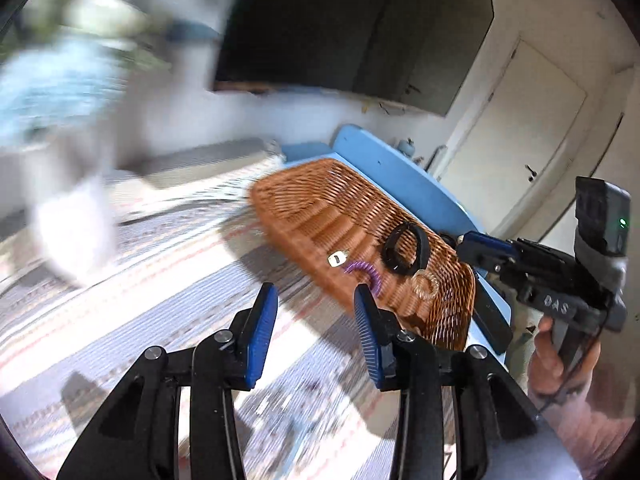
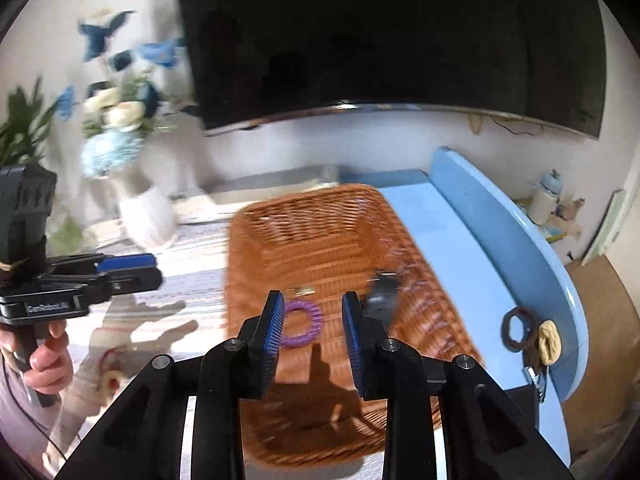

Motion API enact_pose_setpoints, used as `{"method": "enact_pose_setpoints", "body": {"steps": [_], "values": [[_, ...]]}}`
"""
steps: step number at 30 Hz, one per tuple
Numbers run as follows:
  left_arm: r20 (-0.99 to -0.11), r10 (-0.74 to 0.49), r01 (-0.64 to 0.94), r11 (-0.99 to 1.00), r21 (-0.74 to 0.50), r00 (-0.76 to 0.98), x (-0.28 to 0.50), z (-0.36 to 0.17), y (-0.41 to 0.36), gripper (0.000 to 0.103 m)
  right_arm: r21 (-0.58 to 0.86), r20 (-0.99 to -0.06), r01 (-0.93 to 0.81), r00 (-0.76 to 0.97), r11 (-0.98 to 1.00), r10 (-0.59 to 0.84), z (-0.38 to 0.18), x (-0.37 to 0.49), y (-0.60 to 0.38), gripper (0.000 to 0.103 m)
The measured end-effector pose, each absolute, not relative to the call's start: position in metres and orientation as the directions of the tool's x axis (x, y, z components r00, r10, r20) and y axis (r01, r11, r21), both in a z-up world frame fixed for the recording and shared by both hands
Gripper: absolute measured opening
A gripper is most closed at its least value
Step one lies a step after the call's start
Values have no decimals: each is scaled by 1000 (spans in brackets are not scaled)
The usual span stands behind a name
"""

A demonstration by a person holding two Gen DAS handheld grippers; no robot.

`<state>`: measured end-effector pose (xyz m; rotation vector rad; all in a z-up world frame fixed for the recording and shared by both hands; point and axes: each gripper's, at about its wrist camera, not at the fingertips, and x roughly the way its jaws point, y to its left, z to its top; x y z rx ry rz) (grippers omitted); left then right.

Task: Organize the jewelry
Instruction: 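Move the black watch into the wicker basket and open the right tool, then grasp the cream bead bracelet with the left tool while the right tool grasps the clear bead strand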

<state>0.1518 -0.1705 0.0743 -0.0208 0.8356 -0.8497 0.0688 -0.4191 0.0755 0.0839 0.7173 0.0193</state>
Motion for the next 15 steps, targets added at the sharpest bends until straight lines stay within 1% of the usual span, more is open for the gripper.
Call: {"method": "enact_pose_setpoints", "body": {"steps": [3, 7, 12, 15], "values": [[-615, -657, 632, 710, -309, 437, 126, 86, -122, 40, 66, -634, -41, 770, 997, 73, 87, 54, -390, 31], [-607, -629, 601, 744, -292, 485, 98, 87, -70, 40, 48, -614, -134, 778, 990, 135, 94, 33, -344, 31], [-630, -593, 577, 772, -267, 502, 70, 64, -37, 40, 64, -636, -235, 739, 970, 221, 84, 21, -301, 31], [-678, -566, 557, 785, -271, 468, 68, 36, -33, 40, 70, -668, -273, 702, 960, 248, 69, 21, -282, 31]]}}
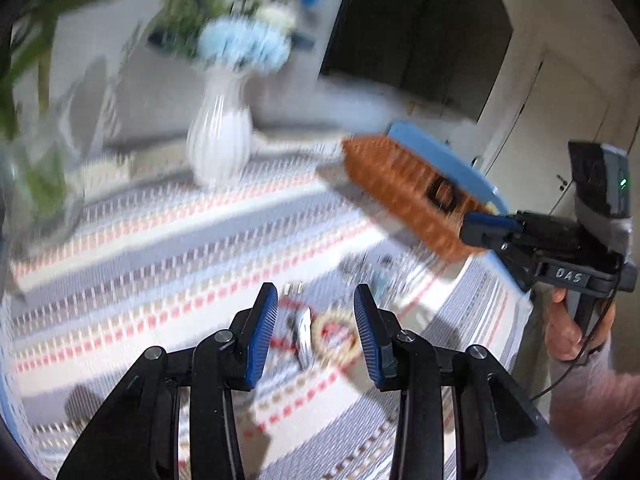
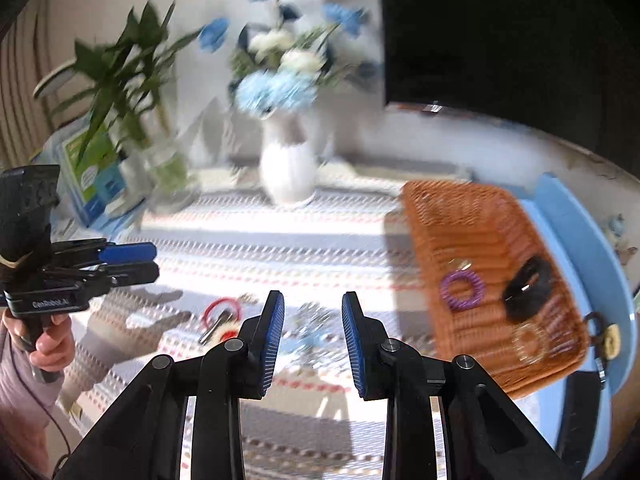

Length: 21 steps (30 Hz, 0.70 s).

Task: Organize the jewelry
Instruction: 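Grasp the cream bead bracelet with the left tool while the right tool grasps the clear bead strand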

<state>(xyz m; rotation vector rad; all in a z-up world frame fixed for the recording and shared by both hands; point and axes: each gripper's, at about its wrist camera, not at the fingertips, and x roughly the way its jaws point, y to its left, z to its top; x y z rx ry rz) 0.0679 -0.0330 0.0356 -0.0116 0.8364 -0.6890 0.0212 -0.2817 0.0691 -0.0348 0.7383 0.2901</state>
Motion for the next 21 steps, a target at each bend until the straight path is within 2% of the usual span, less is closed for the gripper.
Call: {"method": "enact_pose_setpoints", "body": {"steps": [6, 14, 21], "values": [[-741, -554, 572, 770, -283, 380, 72, -7, -50, 38, 137, -752, -303, 587, 943, 298, 25, 29, -267, 31], [-793, -478, 685, 720, -109, 377, 88, -8, -92, 37, 133, -801, -294, 530, 947, 278, -7, 41, -273, 31], [-785, -529, 704, 689, -175, 322, 103, -23, -100, 37, 166, -798, -342, 505, 925, 329, -17, 51, -257, 30]]}}
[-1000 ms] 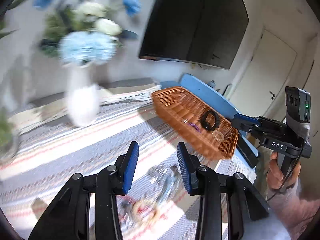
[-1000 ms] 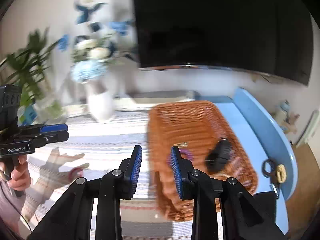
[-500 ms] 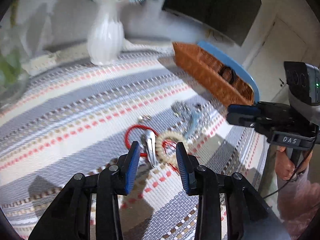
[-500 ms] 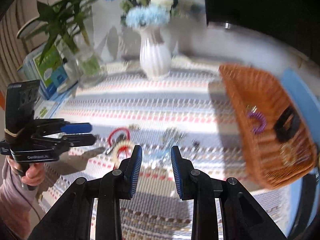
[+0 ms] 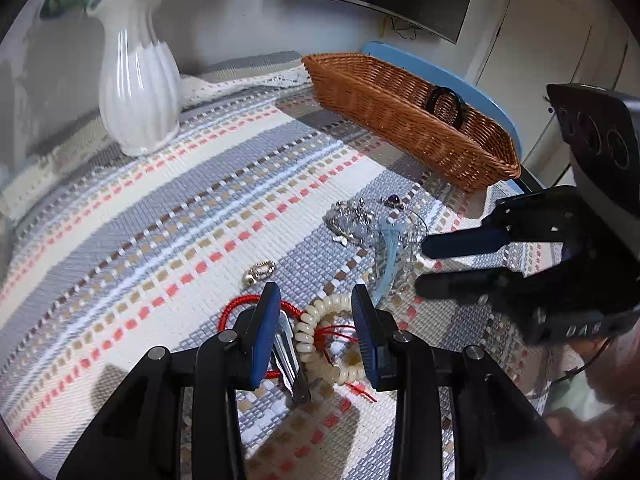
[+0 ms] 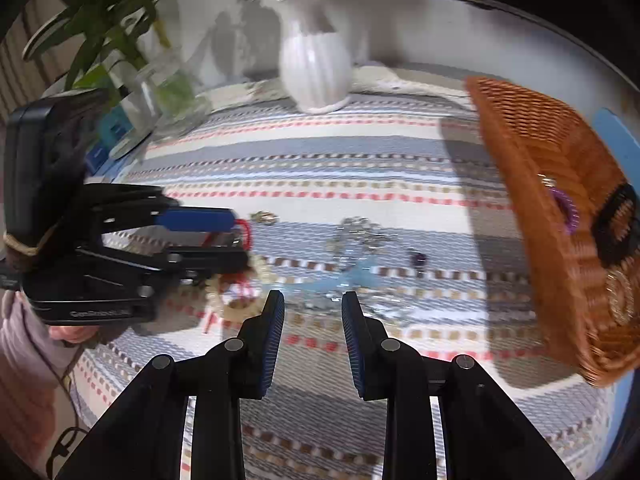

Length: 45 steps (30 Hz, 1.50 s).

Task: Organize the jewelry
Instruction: 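Grasp the cream bead bracelet with the left tool while the right tool grasps the clear bead strand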

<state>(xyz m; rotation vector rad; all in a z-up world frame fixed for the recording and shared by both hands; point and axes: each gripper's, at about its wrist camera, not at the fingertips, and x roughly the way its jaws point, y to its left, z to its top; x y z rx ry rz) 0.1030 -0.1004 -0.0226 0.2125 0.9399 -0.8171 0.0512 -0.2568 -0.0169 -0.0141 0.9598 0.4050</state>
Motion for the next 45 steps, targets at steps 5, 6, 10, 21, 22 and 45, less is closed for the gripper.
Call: {"method": "enact_pose_setpoints", "body": {"steps": [5, 6, 10, 21, 22, 45], "values": [[-777, -544, 704, 684, -190, 318, 103, -23, -97, 37, 129, -821, -354, 486, 926, 300, -34, 58, -247, 28], [-777, -544, 705, 683, -191, 316, 103, -23, -95, 37, 122, -817, -350, 496, 929, 294, -33, 57, -248, 26], [-778, -546, 717, 671, -186, 309, 99, -25, -97, 37, 0, -835, -252, 532, 968, 139, -36, 55, -266, 26], [-774, -566, 740, 642, -201, 282, 93, -24, -96, 37, 215, -798, -289, 498, 933, 338, -7, 64, -262, 28], [-773, -569, 740, 641, -203, 280, 92, -24, -96, 37, 228, -809, -279, 478, 933, 341, -11, 68, -259, 28], [-741, -605, 753, 623, -211, 292, 83, -7, -88, 37, 219, -864, -82, 446, 972, 233, -36, 75, -248, 18]]}}
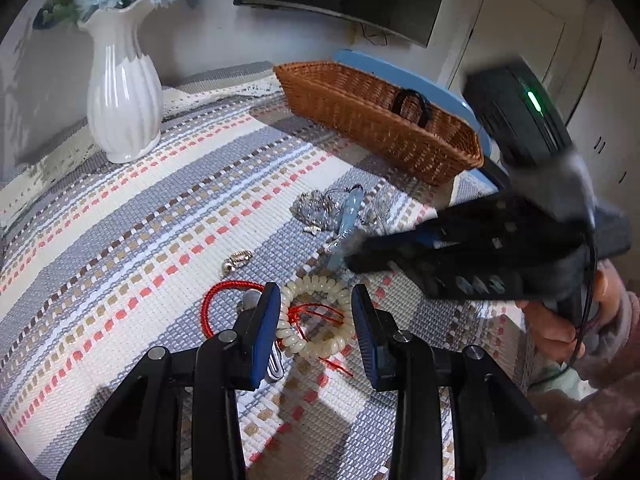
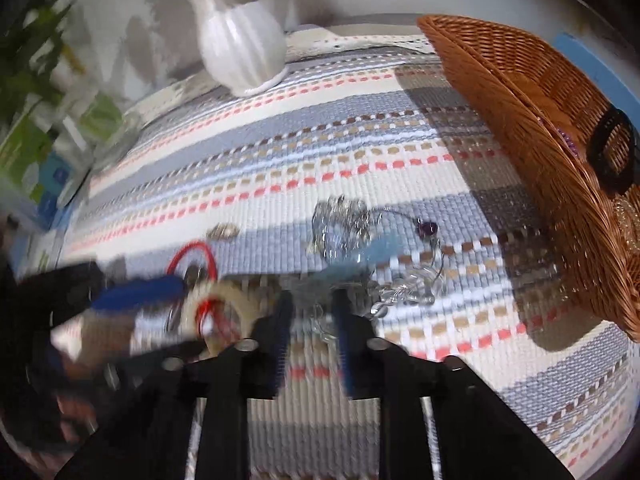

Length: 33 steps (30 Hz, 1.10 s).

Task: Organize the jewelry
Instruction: 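Grasp the cream bead bracelet with the left tool while the right tool grasps the clear bead strand, then carry both bead pieces into the wicker basket and open both tools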

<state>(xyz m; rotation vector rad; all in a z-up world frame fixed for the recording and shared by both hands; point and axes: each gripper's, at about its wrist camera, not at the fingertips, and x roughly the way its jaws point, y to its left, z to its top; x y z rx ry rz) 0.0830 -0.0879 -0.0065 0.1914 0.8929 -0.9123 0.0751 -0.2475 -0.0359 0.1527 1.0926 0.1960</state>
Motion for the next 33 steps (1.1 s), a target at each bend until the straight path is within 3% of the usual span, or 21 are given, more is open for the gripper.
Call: {"method": "enact_pose_setpoints", "body": {"steps": [3, 10, 12, 20, 22, 23, 29, 33], "values": [[-731, -618, 750, 621, -227, 290, 84, -3, -85, 37, 181, -870, -219, 420, 959, 260, -37, 59, -245, 18], [-742, -604, 766, 612, -199, 291, 80, -1, -86, 37, -44, -863, -360, 484, 932, 146, -39, 45, -223, 18], [-734, -616, 781, 593, -196, 284, 76, 2, -82, 37, -59, -860, -367, 492, 928, 140, -39, 47, -220, 10], [-759, -606, 866, 487, -114, 241, 49, -5, -106, 37, 114, -838, -355, 467, 928, 282, -30, 22, -255, 7], [-790, -556, 858, 507, -78, 257, 51, -15, -116, 16, 99, -826, -353, 492, 930, 275, -27, 14, -264, 7], [-801, -539, 852, 519, -72, 261, 53, -19, -118, 15, 99, -825, -354, 494, 930, 276, -27, 12, -265, 7], [-813, -541, 852, 511, -116, 214, 57, -28, -117, 14, 137, -825, -363, 473, 922, 309, -33, 7, -264, 8], [-816, -540, 858, 501, -111, 209, 56, -29, -119, 20, 138, -826, -370, 468, 919, 313, -39, 6, -262, 8]]}}
